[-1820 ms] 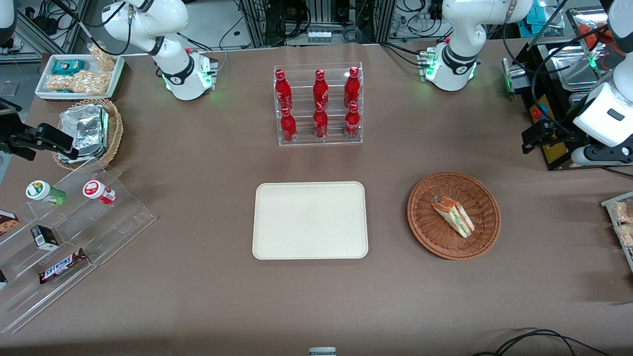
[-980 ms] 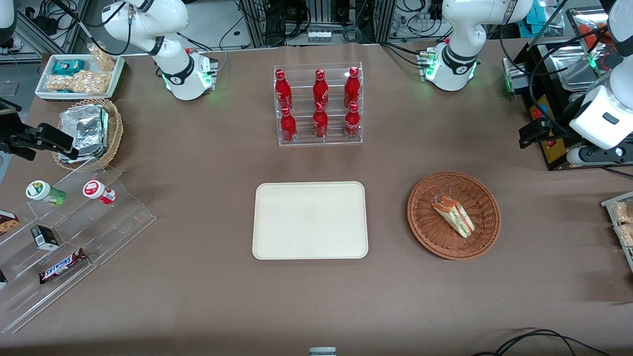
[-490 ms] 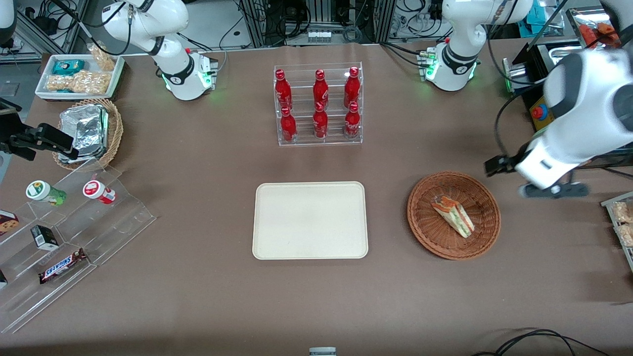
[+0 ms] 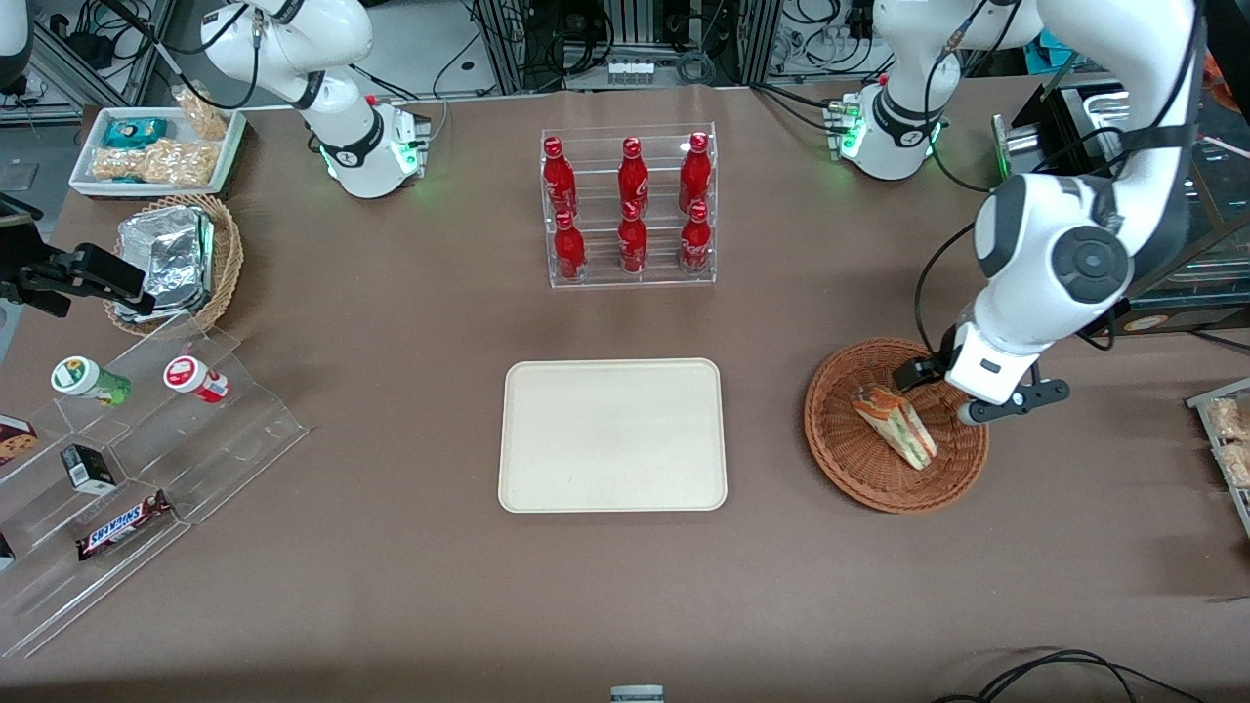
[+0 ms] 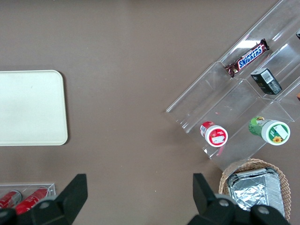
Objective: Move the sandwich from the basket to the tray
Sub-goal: 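Move the left gripper down over the sandwich in the wicker basket, then close the left gripper on the wrapped sandwich and lift it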
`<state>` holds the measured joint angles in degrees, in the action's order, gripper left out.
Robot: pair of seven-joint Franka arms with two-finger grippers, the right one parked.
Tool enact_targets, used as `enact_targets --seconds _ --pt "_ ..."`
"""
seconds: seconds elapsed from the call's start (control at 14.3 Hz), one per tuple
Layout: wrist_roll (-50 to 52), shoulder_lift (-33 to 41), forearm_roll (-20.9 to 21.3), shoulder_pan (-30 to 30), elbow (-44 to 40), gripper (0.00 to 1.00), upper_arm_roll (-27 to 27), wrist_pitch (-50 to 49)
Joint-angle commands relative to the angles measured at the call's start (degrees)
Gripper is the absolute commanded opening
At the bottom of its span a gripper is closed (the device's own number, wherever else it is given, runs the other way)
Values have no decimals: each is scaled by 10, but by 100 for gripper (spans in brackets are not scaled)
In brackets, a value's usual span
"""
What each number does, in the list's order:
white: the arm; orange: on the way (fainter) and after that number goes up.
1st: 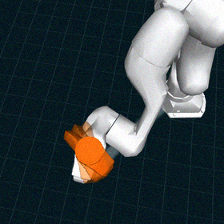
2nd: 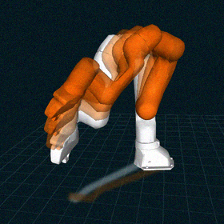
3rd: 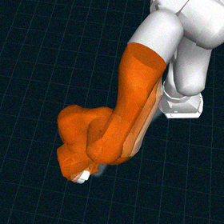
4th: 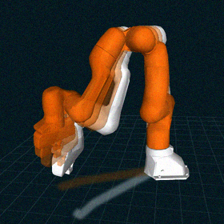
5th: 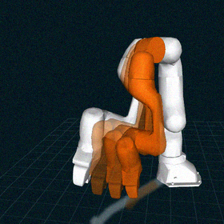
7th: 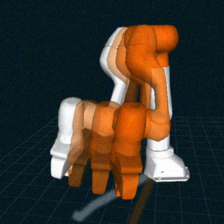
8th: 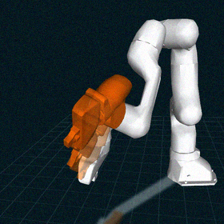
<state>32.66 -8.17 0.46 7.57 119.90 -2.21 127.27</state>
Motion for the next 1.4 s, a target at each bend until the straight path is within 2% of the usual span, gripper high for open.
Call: enact_targets --seconds 0.0,0.07,0.28,0.56,0.63,0.7,0.77,0.91,1.19,1.33 --pt "175 -11 9 4 10 100 2 36" --pt "232 -30 8 13 7 100 2 56" --pt "309 -82 7 16 -16 100 2 77" --pt "325 -132 8 23 -22 100 3 109" --pt "323 -134 8 23 -23 60 3 109" --pt "320 -132 9 22 -23 14 4 108" --pt "305 -131 16 20 -24 4 4 105" --pt "285 -126 21 19 -34 0 5 78" --pt "265 -129 20 28 -159 1 3 -118" --pt "259 -129 19 61 -179 3 2 -127"
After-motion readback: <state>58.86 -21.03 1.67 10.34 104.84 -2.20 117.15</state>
